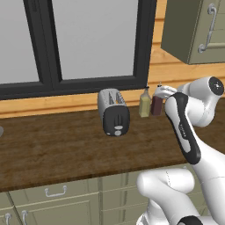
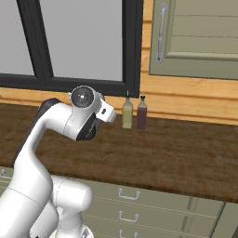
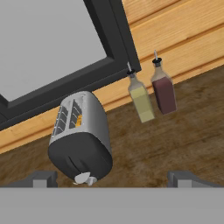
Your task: Start the toaster. Once the lever pops up, take the bread to the plate on the dining counter.
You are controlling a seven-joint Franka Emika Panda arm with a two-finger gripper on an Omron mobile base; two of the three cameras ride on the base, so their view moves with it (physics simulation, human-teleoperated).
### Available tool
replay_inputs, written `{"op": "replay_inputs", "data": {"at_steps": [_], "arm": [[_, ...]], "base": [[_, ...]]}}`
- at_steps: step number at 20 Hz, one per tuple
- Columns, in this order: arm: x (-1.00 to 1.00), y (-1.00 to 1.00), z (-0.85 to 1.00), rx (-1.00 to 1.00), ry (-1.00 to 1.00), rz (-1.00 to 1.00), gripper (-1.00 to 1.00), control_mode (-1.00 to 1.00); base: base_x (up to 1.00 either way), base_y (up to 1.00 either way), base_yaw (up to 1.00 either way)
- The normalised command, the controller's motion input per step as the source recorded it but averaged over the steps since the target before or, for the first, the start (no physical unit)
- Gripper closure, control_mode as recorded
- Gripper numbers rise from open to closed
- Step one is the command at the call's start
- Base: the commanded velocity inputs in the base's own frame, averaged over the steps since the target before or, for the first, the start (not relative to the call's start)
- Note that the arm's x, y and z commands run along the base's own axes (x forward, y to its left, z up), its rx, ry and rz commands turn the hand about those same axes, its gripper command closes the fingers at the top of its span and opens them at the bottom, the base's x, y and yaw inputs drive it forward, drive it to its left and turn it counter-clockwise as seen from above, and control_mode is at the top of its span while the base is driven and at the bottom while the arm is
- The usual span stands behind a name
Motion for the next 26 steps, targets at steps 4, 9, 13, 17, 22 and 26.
{"op": "replay_inputs", "data": {"at_steps": [4,9,13,17,22,26], "arm": [[0.00,0.00,0.00,0.00,0.00,0.00,-1.00,-1.00],[0.00,0.00,0.00,0.00,0.00,0.00,-1.00,-1.00],[0.00,0.00,0.00,0.00,0.00,0.00,-1.00,-1.00],[0.00,0.00,0.00,0.00,0.00,0.00,-1.00,-1.00],[0.00,0.00,0.00,0.00,0.00,0.00,-1.00,-1.00],[0.00,0.00,0.00,0.00,0.00,0.00,-1.00,-1.00]], "base": [[0.00,0.00,0.00],[0.00,0.00,0.00],[0.00,0.00,0.00],[0.00,0.00,0.00],[0.00,0.00,0.00],[0.00,0.00,0.00]]}}
